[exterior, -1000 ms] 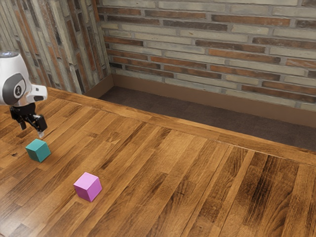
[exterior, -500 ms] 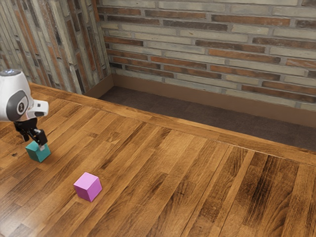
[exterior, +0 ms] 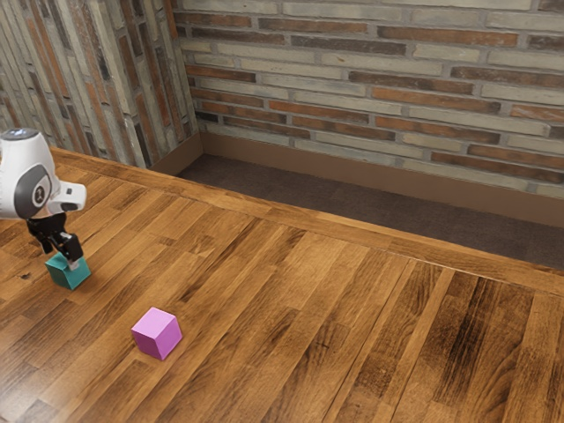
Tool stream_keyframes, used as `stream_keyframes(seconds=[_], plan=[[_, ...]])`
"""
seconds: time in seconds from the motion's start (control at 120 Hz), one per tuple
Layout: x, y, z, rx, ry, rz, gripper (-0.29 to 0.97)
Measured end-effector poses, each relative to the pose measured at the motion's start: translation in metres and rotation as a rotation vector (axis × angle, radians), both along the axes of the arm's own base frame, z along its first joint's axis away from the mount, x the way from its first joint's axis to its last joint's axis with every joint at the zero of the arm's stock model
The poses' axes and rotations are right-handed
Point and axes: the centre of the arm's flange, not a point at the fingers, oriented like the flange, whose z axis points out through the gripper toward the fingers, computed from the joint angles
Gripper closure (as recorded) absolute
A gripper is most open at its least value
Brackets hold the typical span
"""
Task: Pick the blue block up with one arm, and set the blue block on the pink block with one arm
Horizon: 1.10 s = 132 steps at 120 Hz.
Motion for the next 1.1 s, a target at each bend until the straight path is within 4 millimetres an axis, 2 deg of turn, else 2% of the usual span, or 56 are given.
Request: stream_keyframes(seconds=[0.792,1.1], plan=[[0.01,0.007,-0.029,-0.031,0.028,-0.032,0.0],[0.009,0.008,-0.033,-0.034,0.032,-0.035,0.0]])
